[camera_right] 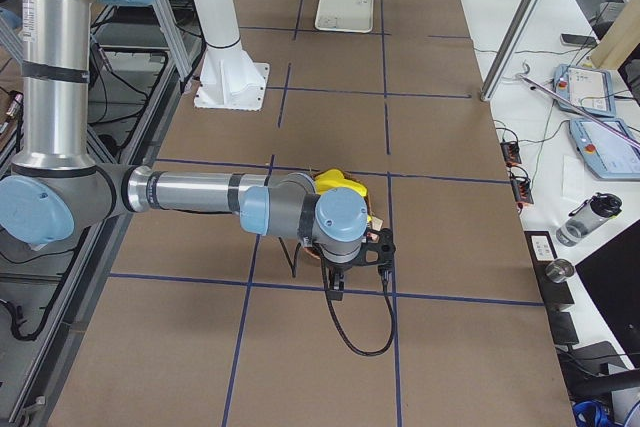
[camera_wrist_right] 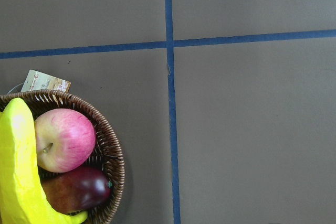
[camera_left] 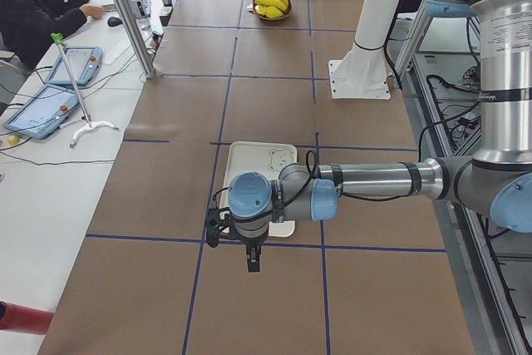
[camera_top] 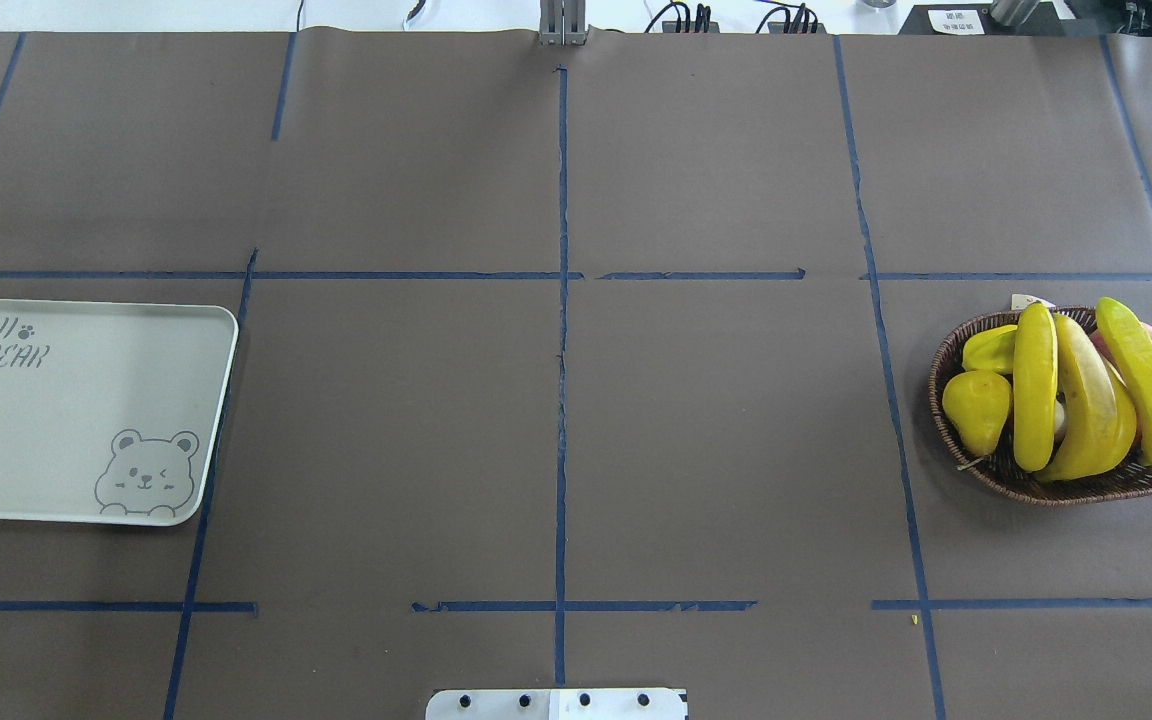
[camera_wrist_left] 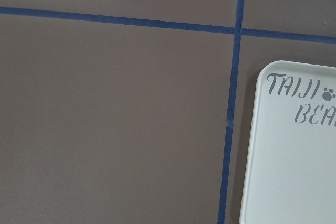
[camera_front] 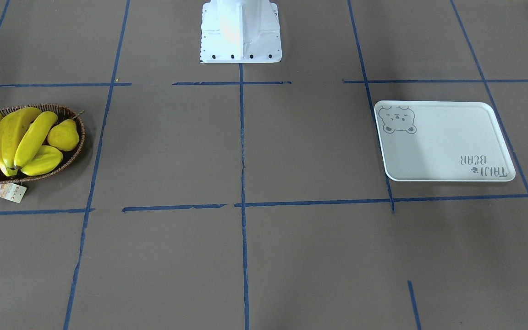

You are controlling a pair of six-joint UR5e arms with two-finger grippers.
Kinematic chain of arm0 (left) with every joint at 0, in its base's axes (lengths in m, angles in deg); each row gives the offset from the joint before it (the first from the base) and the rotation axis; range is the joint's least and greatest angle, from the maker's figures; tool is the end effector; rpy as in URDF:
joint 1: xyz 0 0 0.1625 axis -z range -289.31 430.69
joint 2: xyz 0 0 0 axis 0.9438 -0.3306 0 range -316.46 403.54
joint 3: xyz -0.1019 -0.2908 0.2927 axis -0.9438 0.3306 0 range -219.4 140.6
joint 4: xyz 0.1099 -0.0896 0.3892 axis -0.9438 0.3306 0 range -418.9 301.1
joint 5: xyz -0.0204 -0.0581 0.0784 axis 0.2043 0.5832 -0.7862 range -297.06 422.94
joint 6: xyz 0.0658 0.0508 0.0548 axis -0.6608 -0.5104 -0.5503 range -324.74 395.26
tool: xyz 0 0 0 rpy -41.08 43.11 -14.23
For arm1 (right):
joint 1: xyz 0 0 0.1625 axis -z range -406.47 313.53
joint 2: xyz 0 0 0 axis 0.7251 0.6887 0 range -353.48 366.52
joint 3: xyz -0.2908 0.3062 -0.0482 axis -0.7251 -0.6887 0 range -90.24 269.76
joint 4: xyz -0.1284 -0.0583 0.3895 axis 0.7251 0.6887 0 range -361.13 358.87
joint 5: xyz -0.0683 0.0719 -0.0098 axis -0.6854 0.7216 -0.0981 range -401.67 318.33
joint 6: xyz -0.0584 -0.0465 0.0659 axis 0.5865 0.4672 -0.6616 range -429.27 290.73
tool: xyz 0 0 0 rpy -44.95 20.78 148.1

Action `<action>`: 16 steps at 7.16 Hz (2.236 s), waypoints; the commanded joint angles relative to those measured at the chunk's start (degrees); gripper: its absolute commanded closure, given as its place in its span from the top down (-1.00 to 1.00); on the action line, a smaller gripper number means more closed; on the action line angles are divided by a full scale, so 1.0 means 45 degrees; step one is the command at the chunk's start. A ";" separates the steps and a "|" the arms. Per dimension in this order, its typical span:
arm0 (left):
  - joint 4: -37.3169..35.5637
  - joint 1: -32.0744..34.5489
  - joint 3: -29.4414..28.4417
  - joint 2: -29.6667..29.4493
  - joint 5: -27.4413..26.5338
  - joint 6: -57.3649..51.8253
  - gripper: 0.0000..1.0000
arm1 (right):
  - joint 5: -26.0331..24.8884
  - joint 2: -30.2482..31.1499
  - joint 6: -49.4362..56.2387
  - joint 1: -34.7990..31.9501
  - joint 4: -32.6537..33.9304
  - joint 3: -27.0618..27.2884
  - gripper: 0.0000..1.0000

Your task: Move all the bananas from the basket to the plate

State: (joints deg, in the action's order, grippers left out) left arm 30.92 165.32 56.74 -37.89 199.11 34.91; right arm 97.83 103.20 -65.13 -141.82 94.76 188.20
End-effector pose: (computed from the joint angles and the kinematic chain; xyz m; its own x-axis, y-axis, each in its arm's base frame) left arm -0.0955 -0.4185 0.6728 0.6880 -0.0827 -0.7209 0.0764 0.9962 -0.0413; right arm 0.0980 -0.4300 0.6442 0.6466 0.0429 0.7616 -0.0463 0.9988 -0.0169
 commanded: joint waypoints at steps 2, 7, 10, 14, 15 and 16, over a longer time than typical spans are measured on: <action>0.0000 0.0006 0.0022 0.0008 -0.0005 -0.0002 1.00 | -0.0003 -0.0020 -0.0022 0.0015 0.0000 0.0038 1.00; -0.0019 0.0006 0.0178 0.0008 0.0034 0.0017 1.00 | -0.0042 -0.0504 -0.0022 0.0113 0.0039 0.0115 1.00; 0.0000 0.0006 0.0256 0.0008 0.0034 -0.0002 1.00 | 0.0016 -0.0527 0.0018 0.0562 -0.0116 0.0193 1.00; 0.0039 0.0006 0.0256 0.0008 0.0034 -0.0061 1.00 | -0.0080 -0.0102 -0.0795 0.1476 -0.0175 0.1709 0.99; 0.0020 0.0006 0.0256 0.0008 0.0034 -0.0061 1.00 | -0.0642 0.0598 -0.2060 0.2215 -0.0659 0.2723 0.99; 0.0020 0.0006 0.0256 0.0028 0.0130 -0.0003 1.00 | -0.0841 0.1263 -0.2885 0.2822 -0.2327 0.2791 0.99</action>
State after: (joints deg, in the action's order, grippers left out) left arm 31.04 165.35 57.89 -37.83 199.37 34.71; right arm 95.60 105.43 -73.17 -132.50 90.60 198.54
